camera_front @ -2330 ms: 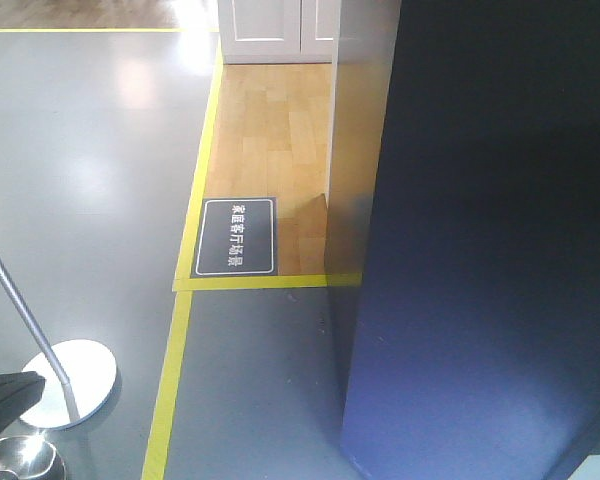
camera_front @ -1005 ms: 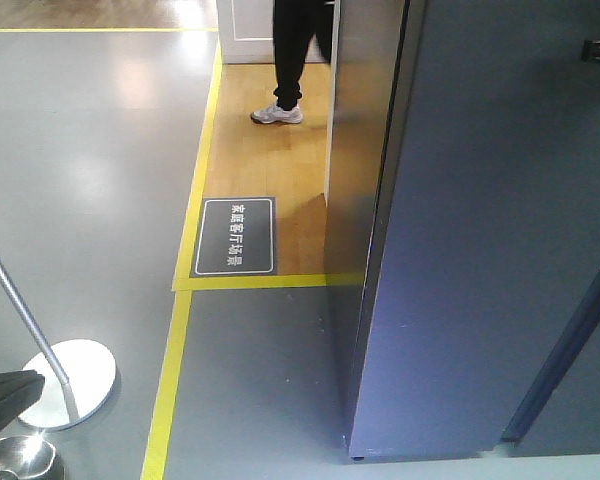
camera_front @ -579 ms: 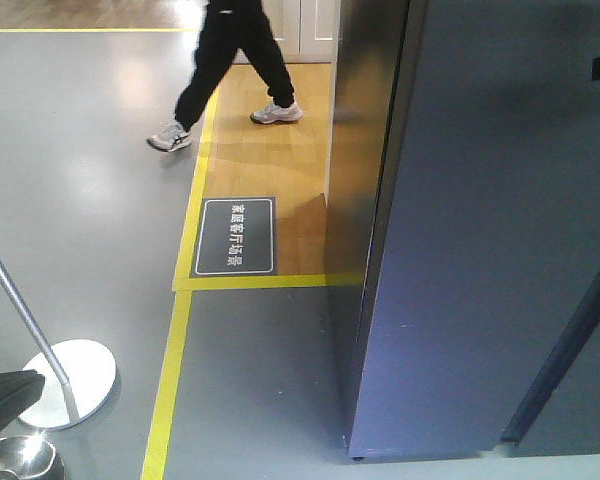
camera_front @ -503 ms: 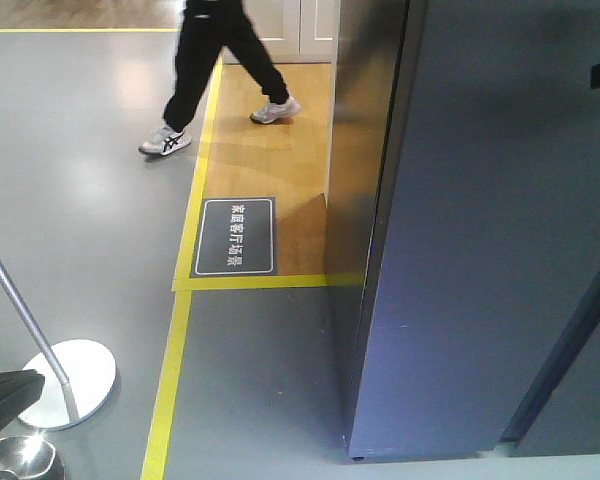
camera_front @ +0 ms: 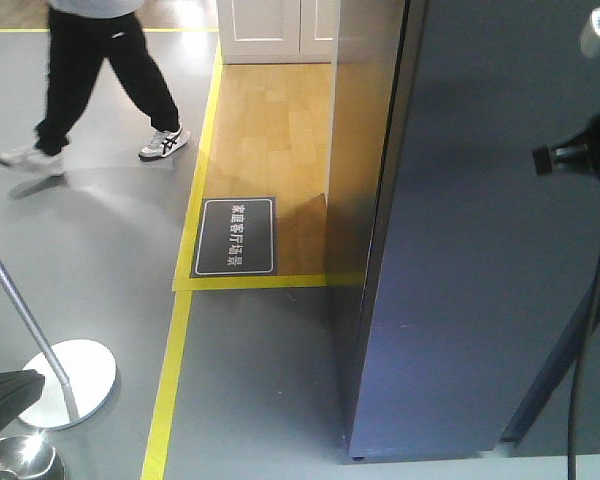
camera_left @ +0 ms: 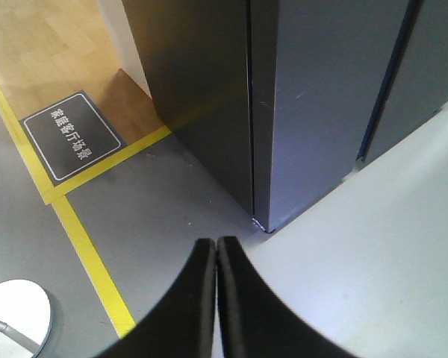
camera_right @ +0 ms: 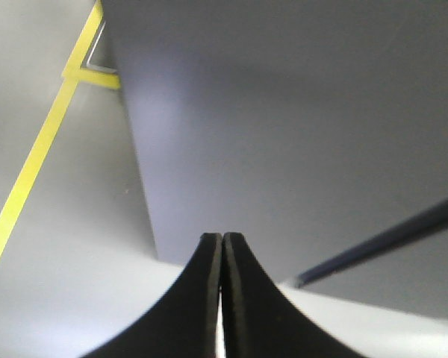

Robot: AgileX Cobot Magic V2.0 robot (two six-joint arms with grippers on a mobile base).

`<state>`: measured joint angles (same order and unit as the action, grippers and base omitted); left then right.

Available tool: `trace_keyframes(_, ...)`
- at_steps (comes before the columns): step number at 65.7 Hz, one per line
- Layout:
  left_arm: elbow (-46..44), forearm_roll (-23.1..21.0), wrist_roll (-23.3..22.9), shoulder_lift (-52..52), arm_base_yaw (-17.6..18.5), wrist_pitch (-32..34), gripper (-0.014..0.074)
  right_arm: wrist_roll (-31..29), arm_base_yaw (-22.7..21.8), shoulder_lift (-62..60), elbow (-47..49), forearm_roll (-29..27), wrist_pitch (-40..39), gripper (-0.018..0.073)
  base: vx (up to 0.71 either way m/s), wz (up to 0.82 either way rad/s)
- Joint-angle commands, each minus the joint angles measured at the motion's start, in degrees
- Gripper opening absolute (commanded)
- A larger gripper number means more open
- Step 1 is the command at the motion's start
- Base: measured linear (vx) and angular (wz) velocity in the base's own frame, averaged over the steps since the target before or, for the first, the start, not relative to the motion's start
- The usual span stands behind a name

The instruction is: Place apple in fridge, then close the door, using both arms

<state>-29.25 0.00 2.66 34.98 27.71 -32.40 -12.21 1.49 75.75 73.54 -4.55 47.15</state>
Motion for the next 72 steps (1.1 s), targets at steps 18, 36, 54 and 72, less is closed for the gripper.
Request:
trace_keyframes(18, -1.5, 0.0, -0.6, 0.1, 0.1, 3.5, -0.0006, 4.3, 0.2, -21.9, -18.5, 3.9, -0.7, -0.0004, 0.0, 0.0)
trace_keyframes(36, -1.5, 0.0, -0.6, 0.1, 0.1, 3.5, -0.0006, 8.2, 0.2, -38.1, -28.1, 3.8, 6.2, -0.0004, 0.0, 0.0)
trace_keyframes(54, -1.5, 0.0, -0.6, 0.1, 0.1, 3.5, -0.0006, 8.4, 0.2, -49.2, -31.7, 3.9, 10.3, -0.0004, 0.0, 0.0)
trace_keyframes(72, -1.5, 0.0, -0.6, 0.1, 0.1, 3.5, -0.0006, 8.4, 0.2, -51.7, -31.8, 3.7, 10.7, -0.0004, 0.0, 0.0)
